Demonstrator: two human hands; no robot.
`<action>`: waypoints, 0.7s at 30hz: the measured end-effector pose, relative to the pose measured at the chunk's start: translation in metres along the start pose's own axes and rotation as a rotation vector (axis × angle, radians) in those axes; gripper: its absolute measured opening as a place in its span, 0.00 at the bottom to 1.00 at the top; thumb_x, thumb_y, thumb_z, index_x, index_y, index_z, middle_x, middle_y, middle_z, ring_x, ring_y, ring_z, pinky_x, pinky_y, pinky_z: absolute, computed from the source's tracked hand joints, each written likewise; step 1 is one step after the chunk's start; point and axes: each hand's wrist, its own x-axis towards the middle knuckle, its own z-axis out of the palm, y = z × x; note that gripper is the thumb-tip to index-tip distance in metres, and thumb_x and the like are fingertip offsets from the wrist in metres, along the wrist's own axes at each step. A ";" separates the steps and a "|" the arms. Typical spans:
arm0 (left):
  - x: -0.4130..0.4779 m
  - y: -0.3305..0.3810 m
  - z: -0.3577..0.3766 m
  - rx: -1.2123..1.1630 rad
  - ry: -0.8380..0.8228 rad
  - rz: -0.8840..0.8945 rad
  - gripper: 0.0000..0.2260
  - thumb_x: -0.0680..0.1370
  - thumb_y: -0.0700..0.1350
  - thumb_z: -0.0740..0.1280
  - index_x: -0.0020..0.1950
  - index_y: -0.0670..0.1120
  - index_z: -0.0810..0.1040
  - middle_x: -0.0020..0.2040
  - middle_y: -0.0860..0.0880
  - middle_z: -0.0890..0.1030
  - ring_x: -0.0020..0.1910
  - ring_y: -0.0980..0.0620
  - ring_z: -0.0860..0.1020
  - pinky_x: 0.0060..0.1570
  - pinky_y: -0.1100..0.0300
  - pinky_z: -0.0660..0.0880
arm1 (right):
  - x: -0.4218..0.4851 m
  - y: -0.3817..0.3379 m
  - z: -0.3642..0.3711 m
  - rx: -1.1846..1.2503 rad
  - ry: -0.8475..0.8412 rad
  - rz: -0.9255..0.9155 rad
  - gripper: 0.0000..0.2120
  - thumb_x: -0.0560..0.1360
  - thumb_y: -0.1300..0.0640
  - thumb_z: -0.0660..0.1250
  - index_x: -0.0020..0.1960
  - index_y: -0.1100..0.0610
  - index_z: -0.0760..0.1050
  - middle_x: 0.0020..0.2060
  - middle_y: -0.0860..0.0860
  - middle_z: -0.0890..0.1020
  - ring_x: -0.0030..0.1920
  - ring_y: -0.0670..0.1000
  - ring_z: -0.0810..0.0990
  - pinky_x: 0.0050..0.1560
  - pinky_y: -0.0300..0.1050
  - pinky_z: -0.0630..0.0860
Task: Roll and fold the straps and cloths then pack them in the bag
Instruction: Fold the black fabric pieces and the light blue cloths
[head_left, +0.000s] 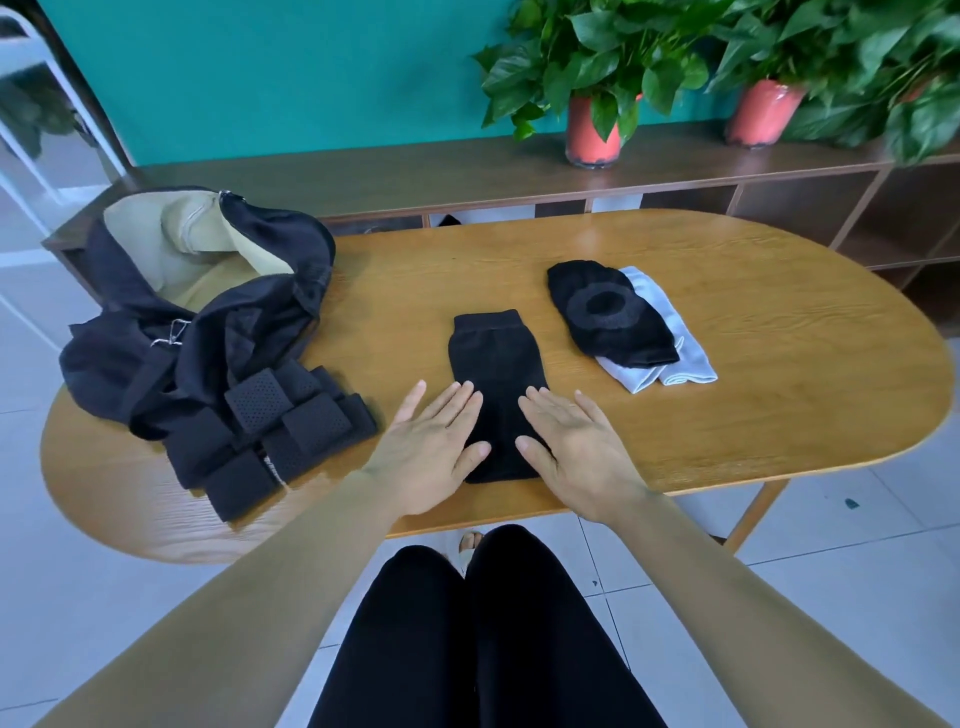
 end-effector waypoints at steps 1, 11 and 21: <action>-0.004 0.001 -0.001 -0.001 0.023 0.033 0.28 0.83 0.58 0.42 0.79 0.47 0.44 0.79 0.50 0.45 0.77 0.57 0.41 0.73 0.50 0.33 | -0.005 -0.001 -0.001 0.013 0.037 -0.025 0.33 0.78 0.39 0.41 0.75 0.56 0.61 0.74 0.51 0.64 0.75 0.46 0.56 0.75 0.45 0.42; -0.028 0.017 -0.002 0.037 -0.023 0.066 0.38 0.73 0.72 0.55 0.76 0.51 0.60 0.77 0.53 0.58 0.76 0.57 0.55 0.71 0.47 0.34 | -0.034 -0.012 -0.006 -0.014 -0.084 -0.065 0.31 0.72 0.46 0.61 0.74 0.53 0.64 0.75 0.48 0.62 0.75 0.45 0.55 0.73 0.39 0.39; -0.045 0.023 -0.009 -0.045 0.174 0.051 0.18 0.73 0.63 0.61 0.55 0.56 0.80 0.50 0.59 0.82 0.52 0.59 0.78 0.72 0.47 0.40 | -0.041 -0.009 -0.014 0.159 -0.089 0.021 0.23 0.70 0.58 0.66 0.65 0.48 0.75 0.60 0.46 0.78 0.57 0.47 0.74 0.60 0.43 0.72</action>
